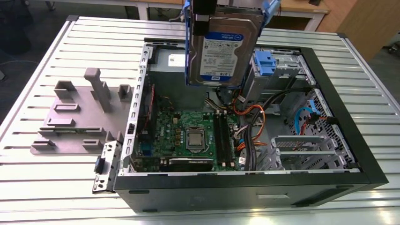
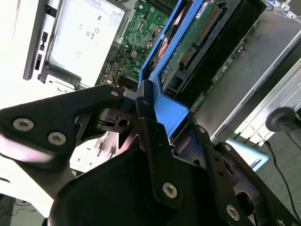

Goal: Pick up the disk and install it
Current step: 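Insert the disk into the insertion slot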

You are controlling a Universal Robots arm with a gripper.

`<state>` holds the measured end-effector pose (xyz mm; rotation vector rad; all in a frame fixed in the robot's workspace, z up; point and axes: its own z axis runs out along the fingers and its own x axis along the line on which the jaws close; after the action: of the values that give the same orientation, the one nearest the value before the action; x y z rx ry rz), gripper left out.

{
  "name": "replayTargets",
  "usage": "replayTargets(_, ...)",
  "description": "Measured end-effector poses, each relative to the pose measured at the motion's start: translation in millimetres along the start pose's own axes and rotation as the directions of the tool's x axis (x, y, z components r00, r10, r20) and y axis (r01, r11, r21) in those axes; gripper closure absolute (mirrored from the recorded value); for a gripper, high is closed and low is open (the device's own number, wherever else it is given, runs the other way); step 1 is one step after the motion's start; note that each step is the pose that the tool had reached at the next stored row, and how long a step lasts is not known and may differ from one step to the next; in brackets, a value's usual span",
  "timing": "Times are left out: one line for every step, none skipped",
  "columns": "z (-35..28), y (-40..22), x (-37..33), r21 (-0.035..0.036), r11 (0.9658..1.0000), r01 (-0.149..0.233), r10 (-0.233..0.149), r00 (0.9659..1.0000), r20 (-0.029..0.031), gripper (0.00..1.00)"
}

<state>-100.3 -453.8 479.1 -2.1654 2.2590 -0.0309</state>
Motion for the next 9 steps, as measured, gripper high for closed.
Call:
replayTargets(0.0, -0.1, 1.1, -0.0001, 1.0, 0.0, 0.0, 1.0, -0.0001, 0.64)
replayTargets(0.1, -0.1, 2.2, 0.0, 1.0, 0.0, 0.0, 1.0, -0.0001, 0.64)
replayTargets(0.1, -0.2, 3.3, 0.0, 1.0, 0.0, 0.0, 1.0, -0.0001, 0.64)
replayTargets(0.2, -0.2, 4.5, 0.0, 1.0, 0.0, 0.0, 1.0, 0.0, 0.64)
replayTargets(0.3, -0.3, 5.8, 0.0, 1.0, 0.0, 0.0, 1.0, 0.0, 0.64)
replayTargets(0.3, -0.3, 7.1, 0.0, 1.0, 0.0, 0.0, 1.0, 0.0, 0.64)
replayTargets(0.4, -0.4, 8.4, 0.0, 1.0, 0.0, 0.0, 1.0, 0.0, 0.64)
replayTargets(0.5, -0.4, 9.7, 0.0, 1.0, 0.0, 0.0, 1.0, 0.0, 0.64)
replayTargets(0.5, -0.5, 10.9, 0.0, 1.0, 0.0, 0.0, 1.0, 0.0, 0.64)
